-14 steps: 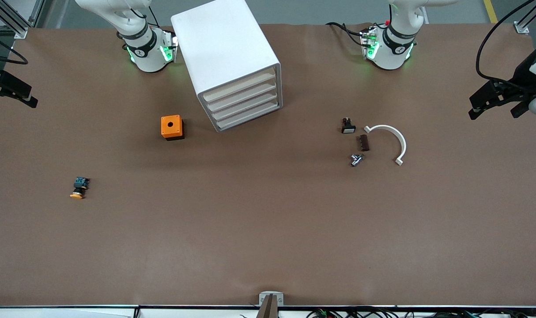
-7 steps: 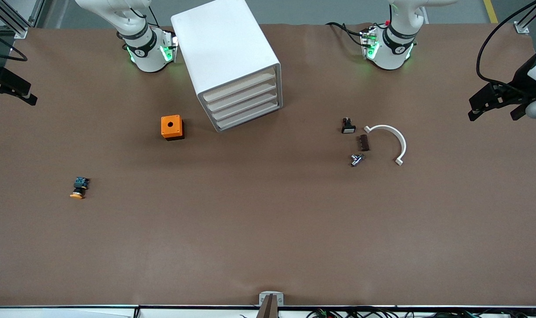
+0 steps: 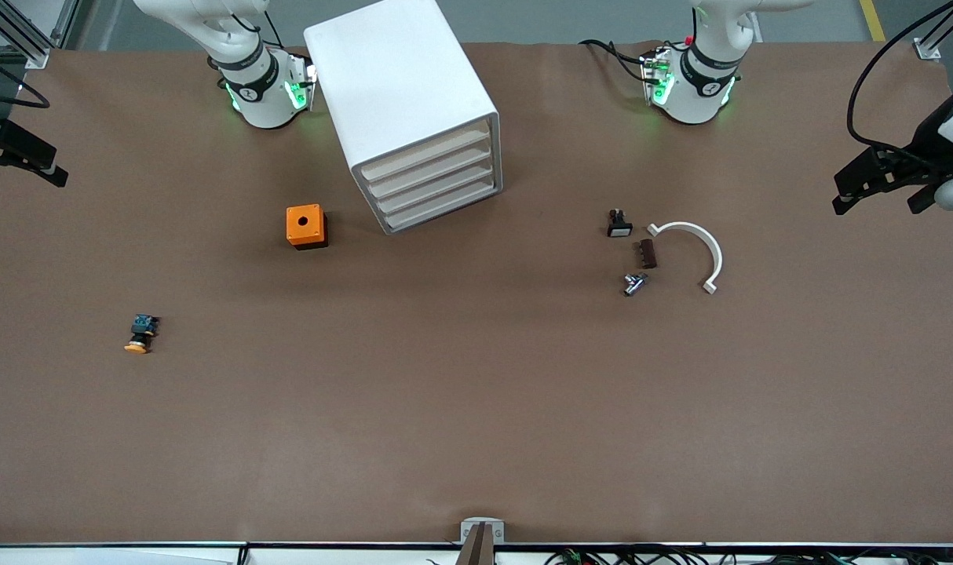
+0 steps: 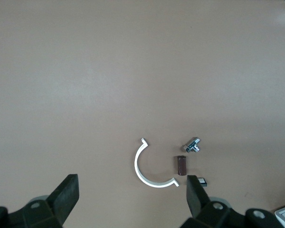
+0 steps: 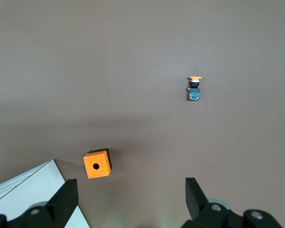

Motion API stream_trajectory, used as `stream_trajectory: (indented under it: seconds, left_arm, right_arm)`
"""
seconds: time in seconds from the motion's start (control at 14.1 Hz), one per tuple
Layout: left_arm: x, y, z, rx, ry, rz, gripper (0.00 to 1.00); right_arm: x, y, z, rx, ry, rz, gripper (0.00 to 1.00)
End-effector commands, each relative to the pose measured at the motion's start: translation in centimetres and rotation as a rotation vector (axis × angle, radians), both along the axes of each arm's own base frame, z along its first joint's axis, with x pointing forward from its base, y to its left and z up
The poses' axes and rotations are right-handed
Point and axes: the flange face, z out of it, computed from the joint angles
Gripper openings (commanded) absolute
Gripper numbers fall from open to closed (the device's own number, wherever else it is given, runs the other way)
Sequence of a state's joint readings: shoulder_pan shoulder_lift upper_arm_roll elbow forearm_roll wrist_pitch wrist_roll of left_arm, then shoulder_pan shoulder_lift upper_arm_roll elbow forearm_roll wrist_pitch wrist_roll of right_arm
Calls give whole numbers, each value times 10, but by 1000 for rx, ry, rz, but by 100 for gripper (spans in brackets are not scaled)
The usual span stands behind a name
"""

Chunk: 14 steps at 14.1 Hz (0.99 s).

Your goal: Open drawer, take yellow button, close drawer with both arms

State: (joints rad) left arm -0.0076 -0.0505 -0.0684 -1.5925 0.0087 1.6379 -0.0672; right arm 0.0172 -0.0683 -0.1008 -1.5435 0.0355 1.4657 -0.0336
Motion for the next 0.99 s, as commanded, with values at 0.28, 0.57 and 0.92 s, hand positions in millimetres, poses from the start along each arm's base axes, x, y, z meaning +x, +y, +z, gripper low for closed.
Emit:
stream_trajectory:
  seconds: [0.28, 0.57, 0.92]
  left_arm:
    - [1, 2, 3, -7, 18, -5, 100]
    - [-6, 3, -4, -2, 93, -3, 100]
    - [-5, 2, -12, -1, 124, 29, 100]
  right_arm:
    - [-11, -3, 2, 22, 1, -9, 100]
    - [-11, -2, 1, 21, 2, -6, 100]
    - [-12, -2, 1, 15, 6, -5, 100]
